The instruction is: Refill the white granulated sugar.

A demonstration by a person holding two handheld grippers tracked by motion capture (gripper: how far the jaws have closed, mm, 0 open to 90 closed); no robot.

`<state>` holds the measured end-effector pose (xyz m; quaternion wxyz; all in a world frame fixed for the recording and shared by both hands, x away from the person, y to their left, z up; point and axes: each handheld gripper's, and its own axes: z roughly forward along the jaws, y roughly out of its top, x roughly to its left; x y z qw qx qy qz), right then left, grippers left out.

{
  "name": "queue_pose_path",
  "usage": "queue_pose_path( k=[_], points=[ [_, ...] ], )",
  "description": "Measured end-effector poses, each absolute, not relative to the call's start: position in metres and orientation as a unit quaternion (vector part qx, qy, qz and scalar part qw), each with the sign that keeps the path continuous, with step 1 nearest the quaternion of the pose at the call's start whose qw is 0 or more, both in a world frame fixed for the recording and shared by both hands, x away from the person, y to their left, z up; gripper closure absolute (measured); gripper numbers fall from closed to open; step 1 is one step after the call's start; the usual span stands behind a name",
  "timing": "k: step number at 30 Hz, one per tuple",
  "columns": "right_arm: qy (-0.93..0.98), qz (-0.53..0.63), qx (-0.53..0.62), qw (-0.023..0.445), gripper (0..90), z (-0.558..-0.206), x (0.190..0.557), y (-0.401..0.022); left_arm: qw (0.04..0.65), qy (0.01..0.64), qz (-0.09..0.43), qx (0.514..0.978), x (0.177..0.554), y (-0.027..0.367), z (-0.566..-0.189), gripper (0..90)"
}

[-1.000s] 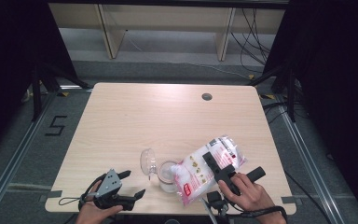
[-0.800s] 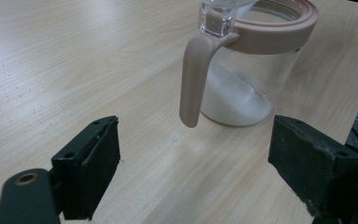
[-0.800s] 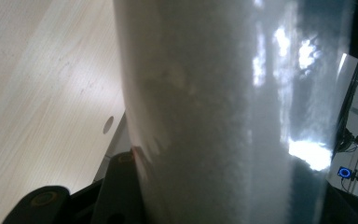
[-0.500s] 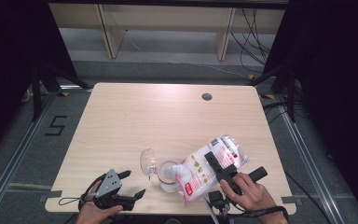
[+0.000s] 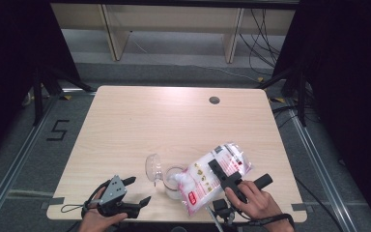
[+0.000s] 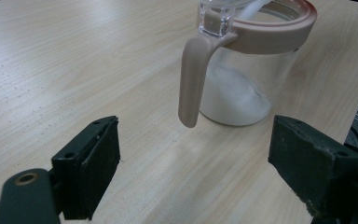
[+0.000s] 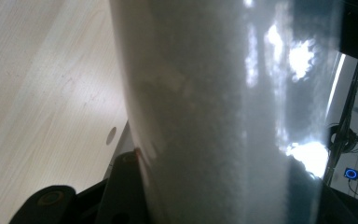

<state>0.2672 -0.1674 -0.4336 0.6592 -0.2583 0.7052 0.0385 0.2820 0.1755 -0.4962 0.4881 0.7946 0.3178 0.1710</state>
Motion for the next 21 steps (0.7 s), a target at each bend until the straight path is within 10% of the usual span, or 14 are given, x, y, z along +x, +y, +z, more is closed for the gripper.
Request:
queue_pose_path(
  k=[21],
  points=[
    [0.696, 0.027, -0.259, 0.669, 64.6, -0.428, 0.272, -0.176, 0.491, 0.318, 0.171, 0.793, 0.283, 0.175, -0.497, 16.1]
  ],
)
